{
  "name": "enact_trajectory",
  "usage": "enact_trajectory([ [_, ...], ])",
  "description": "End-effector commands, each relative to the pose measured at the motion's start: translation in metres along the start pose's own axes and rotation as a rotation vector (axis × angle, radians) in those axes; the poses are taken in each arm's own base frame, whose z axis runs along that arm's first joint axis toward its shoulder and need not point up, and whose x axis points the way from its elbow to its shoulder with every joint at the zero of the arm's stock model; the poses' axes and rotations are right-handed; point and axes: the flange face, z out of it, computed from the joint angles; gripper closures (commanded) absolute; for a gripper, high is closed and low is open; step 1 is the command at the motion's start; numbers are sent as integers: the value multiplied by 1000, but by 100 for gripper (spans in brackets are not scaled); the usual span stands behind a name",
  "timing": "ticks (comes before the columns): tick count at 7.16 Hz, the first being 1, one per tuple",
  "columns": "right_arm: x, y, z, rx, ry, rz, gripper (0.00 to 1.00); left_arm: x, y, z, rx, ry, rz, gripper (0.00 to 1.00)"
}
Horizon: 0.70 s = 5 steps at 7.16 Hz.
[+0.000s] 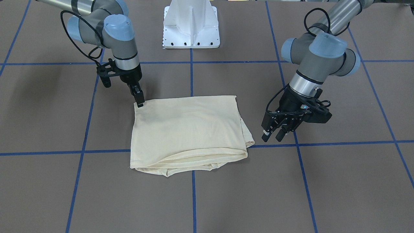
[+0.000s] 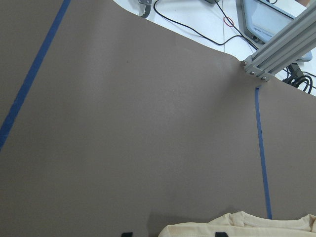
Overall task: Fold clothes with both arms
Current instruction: 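Lower the right gripper to the folded shirt's near corner and grasp it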
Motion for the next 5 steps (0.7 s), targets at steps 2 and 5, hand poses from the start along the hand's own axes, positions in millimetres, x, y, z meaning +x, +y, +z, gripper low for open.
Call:
enact_trajectory([
  [2,-4,-8,6,20,0,4,22,-5,0,1,14,-11,-1,36],
  [5,-5,-6,7,20,1,4,26,-9,0,4,16,-19,2,36],
])
